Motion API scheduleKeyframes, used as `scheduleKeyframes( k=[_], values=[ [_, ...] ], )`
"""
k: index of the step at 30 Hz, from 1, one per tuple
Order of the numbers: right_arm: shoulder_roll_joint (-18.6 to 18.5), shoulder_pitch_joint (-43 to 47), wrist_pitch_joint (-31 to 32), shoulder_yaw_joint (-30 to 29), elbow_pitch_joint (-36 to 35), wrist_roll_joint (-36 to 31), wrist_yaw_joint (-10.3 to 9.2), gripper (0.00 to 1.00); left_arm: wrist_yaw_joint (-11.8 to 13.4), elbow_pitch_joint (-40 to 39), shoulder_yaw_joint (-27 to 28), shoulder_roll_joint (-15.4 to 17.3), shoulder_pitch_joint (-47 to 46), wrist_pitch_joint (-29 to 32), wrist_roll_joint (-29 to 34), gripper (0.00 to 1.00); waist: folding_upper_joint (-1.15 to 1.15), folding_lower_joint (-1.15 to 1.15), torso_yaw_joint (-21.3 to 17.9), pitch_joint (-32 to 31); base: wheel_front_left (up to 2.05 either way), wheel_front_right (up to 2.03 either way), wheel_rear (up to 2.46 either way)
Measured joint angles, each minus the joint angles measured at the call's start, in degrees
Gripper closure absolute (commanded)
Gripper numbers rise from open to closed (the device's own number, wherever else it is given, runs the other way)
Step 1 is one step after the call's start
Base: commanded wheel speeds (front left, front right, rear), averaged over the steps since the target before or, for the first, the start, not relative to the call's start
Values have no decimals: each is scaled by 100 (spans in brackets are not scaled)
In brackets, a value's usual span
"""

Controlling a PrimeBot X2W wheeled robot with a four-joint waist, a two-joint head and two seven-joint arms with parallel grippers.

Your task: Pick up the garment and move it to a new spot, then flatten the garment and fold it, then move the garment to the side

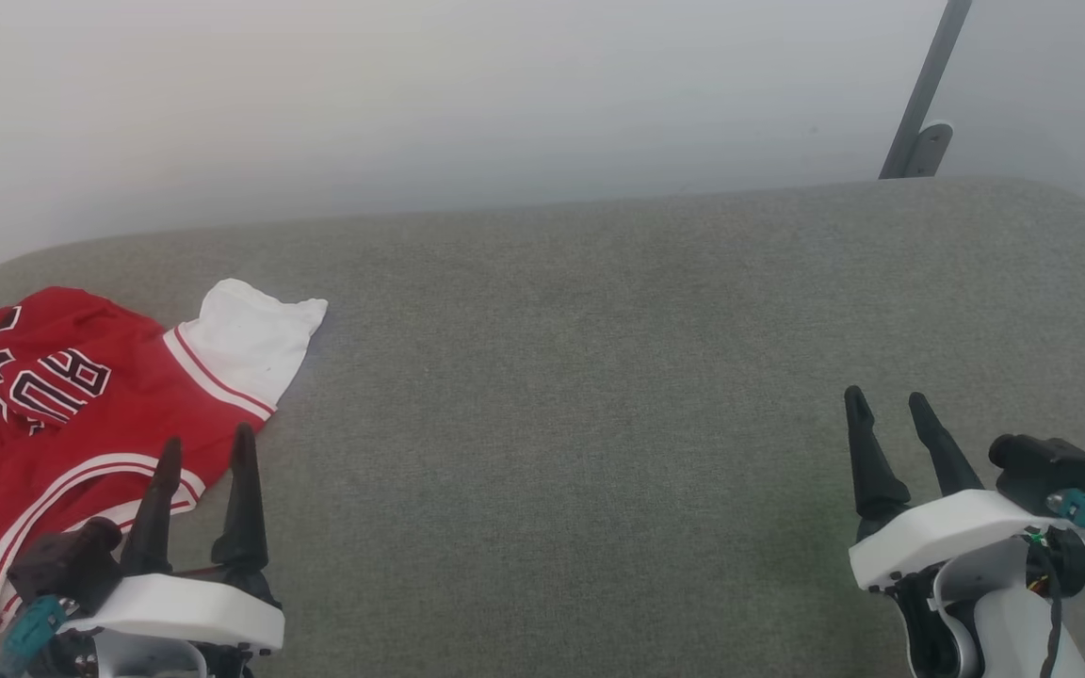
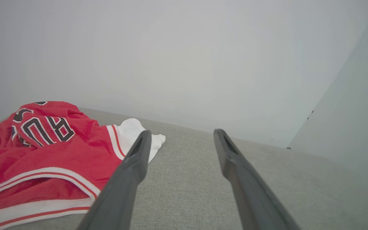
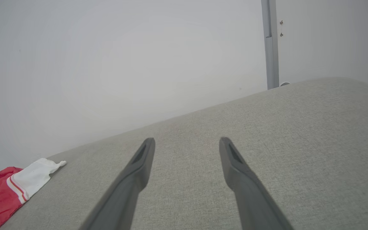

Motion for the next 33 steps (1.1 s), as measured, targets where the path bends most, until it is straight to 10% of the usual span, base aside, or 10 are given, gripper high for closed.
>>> scheduleKeyframes(
  k=[33],
  values=[
    [-7, -69, -293, 148, -99, -1464, 1, 0, -37, -78, 36, 43, 27, -359, 1313, 0, 0, 0, -71, 42, 0, 0, 0]
  ],
)
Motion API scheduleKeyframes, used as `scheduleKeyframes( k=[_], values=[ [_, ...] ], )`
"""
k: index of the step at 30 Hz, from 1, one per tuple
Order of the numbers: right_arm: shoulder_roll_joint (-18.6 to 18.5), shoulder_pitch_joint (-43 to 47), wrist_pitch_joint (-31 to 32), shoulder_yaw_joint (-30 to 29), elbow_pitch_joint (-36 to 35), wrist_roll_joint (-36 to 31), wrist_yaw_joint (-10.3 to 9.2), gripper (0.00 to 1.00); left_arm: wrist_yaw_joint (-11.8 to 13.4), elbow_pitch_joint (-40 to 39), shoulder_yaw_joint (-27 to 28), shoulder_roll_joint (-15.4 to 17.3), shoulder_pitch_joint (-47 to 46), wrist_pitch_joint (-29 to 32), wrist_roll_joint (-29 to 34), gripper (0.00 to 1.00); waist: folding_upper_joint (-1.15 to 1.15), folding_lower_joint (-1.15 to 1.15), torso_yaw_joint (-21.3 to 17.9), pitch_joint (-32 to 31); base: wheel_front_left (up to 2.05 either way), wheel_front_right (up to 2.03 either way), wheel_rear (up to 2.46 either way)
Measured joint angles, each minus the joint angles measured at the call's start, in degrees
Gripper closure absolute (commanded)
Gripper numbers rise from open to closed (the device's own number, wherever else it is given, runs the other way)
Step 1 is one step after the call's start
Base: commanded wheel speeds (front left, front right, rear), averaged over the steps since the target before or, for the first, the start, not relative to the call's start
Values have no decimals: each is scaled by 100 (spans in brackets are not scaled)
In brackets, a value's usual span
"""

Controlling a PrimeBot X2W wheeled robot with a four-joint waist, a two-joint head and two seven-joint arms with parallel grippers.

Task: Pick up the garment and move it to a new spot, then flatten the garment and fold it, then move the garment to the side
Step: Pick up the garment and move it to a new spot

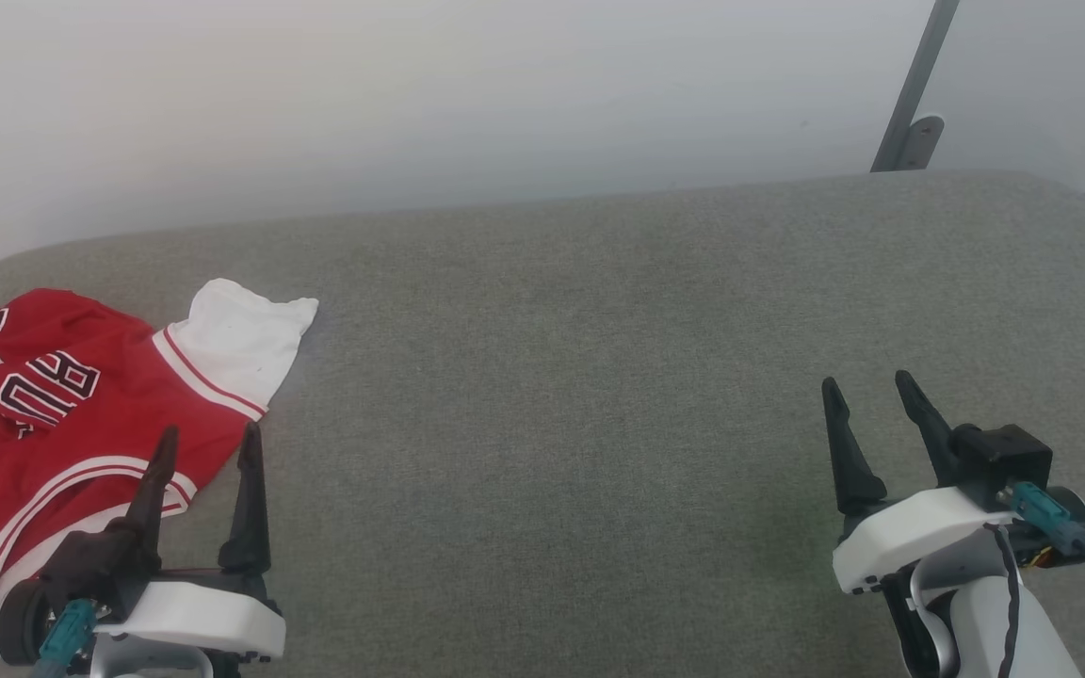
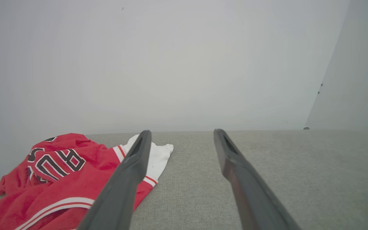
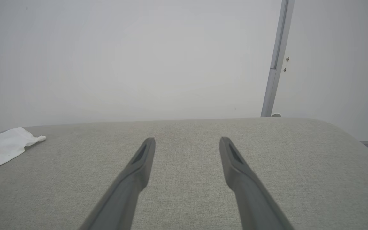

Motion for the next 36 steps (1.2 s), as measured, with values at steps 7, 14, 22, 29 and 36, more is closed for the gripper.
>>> scheduleKeyframes(
  k=[7, 14, 22, 29, 36],
  values=[
    [-2, 0, -8, 30, -44, -68, 0, 0, -1, 69, -19, 47, -1, -18, 7, 0, 0, 0, 20, 12, 0, 0, 0],
    [-5, 2, -16, 74, -70, -64, 0, 0, -3, 135, -26, 97, -25, -18, -111, 0, 0, 0, 107, 7, 0, 0, 0],
    [-20, 2, 3, 230, -101, -47, 0, 0, -7, 390, 214, 120, -207, -18, -313, 0, 0, 0, 505, 4, 0, 0, 0],
    [-43, -42, 53, 470, -30, -15, 0, 0, -4, 533, 323, 210, -238, -18, -417, 0, 0, 0, 1083, -76, 0, 0, 0],
    [-49, -101, 68, 733, 65, 38, 0, 0, -1, 572, 417, 265, -185, -18, -546, 0, 0, 0, 1640, -180, 0, 0, 0]
  ],
)
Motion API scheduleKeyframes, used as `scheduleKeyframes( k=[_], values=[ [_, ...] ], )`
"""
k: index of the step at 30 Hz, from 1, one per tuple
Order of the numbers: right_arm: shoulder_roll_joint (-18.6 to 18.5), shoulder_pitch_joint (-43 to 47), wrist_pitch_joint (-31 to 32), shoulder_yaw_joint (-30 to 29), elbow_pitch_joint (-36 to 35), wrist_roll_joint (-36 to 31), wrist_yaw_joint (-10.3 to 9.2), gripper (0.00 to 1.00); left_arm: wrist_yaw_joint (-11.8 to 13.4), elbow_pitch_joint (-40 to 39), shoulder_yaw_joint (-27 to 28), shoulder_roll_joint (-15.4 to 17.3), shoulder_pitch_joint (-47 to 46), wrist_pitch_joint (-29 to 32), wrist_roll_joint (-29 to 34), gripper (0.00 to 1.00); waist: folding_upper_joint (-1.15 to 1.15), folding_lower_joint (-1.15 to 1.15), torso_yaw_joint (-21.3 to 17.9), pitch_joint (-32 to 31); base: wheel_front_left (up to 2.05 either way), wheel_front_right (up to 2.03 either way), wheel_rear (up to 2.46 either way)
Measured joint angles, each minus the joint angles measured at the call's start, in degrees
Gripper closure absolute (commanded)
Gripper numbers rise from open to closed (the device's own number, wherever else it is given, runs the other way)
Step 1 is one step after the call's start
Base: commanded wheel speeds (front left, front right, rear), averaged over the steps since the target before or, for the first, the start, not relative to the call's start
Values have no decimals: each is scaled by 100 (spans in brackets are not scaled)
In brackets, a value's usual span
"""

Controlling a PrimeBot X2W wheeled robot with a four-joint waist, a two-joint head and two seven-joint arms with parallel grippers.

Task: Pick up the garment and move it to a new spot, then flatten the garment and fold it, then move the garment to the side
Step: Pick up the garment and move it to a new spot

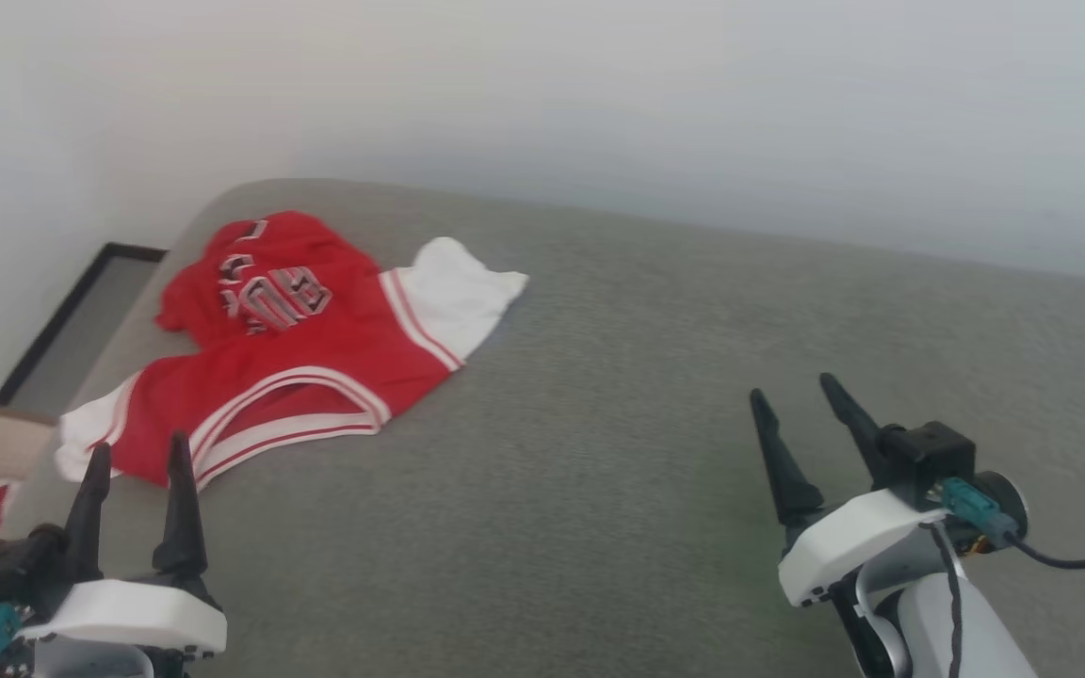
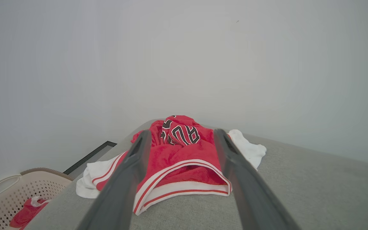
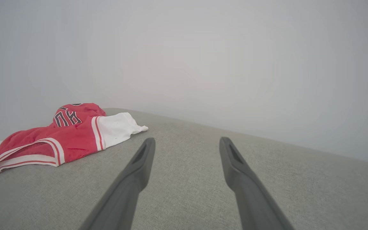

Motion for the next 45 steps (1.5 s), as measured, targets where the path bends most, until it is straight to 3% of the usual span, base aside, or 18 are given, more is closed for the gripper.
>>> scheduleKeyframes(
  k=[9, 19, 30, 45],
  values=[
    [1, -62, 7, 226, 129, 91, 0, 0, 48, 9, 19, -11, 114, 33, -152, 0, 0, 0, 630, -137, 0, 0, 0],
    [-64, -167, -7, 162, 119, 102, 0, 0, 44, -12, 74, -86, 0, 459, -725, 0, 0, 0, 734, 15, 0, 0, 0],
    [-287, -613, 226, 47, -369, -10, 0, 0, 3, 598, -286, 711, -1575, 1444, -1167, 0, 0, 0, 385, 703, 0, 0, 0],
    [-541, -1211, 472, 46, -1129, -156, 0, 0, -5, 2909, -753, 1688, -4008, 2473, -1663, 0, 0, 0, -490, 2271, 0, 0, 0]
  ],
)
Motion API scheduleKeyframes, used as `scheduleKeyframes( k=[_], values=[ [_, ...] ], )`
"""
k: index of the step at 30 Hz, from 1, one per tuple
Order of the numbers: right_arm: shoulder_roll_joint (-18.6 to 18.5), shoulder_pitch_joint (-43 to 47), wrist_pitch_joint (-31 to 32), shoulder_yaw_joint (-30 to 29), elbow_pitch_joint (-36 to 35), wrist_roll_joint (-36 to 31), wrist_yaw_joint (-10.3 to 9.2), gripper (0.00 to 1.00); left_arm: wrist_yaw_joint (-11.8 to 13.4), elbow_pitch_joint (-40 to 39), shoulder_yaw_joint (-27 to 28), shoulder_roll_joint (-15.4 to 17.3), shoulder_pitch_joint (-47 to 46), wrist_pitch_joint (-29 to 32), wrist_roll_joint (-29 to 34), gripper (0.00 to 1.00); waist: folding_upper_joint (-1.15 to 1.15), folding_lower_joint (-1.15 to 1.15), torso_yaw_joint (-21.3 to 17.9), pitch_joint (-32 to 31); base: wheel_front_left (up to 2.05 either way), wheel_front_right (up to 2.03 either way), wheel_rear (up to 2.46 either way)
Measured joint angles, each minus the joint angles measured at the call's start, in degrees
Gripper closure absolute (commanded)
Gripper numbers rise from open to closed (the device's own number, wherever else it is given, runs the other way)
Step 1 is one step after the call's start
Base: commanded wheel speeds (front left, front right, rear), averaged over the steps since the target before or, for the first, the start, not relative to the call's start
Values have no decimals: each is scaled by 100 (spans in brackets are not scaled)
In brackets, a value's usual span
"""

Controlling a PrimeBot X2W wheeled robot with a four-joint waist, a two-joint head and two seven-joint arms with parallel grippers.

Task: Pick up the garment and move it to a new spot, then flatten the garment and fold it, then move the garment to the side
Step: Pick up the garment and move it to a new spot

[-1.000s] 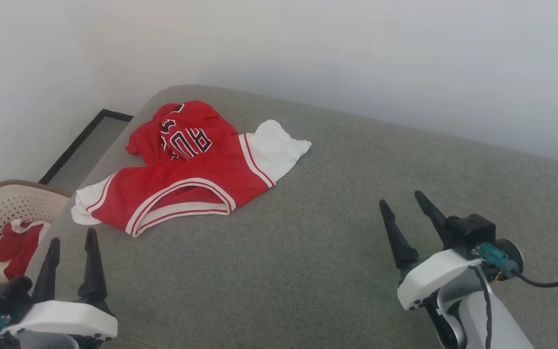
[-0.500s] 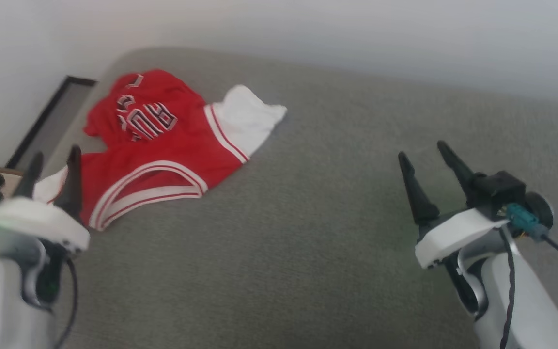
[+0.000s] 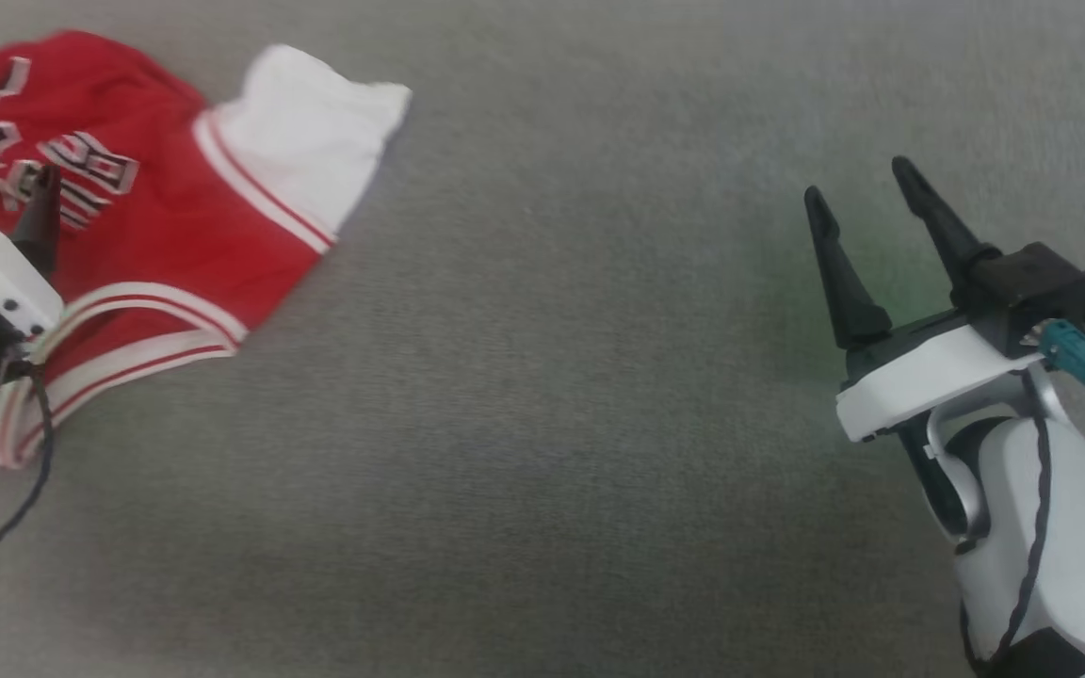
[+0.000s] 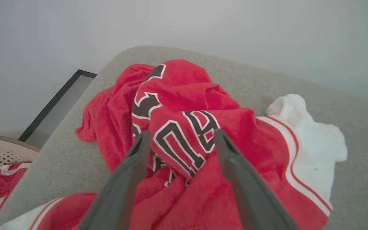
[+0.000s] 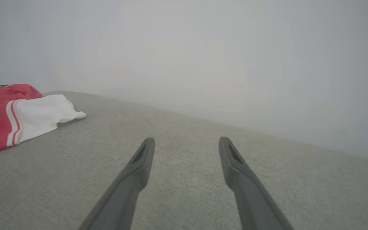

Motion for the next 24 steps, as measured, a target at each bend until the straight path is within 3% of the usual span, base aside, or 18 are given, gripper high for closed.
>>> scheduleKeyframes(
  k=[11, 20, 21, 22, 24],
  values=[
    [-86, -64, 218, -126, -543, -69, 0, 0, 109, 1727, -323, 223, -1162, 1112, -2, 0, 0, 0, -390, 845, 0, 0, 0],
    [-104, -64, 331, -158, -747, -113, 0, 0, 108, 2419, -438, 236, -1664, 1233, -9, 0, 1, 0, -425, 1068, 0, 0, 0],
    [-104, -68, 341, -168, -757, -118, 0, 0, 100, 2446, -453, 225, -1664, 1160, -10, 9, 1, 0, -419, 1071, 0, 0, 0],
    [-104, -77, 355, -180, -759, -119, 0, 0, 99, 2473, -461, 222, -1677, 1118, -11, 100, 1, 0, -415, 1067, 0, 0, 0],
    [-111, -87, 363, -214, -759, -124, 0, 0, 101, 2538, -466, 209, -1718, 956, -21, 100, 0, 0, -403, 1041, 0, 0, 0]
  ],
)
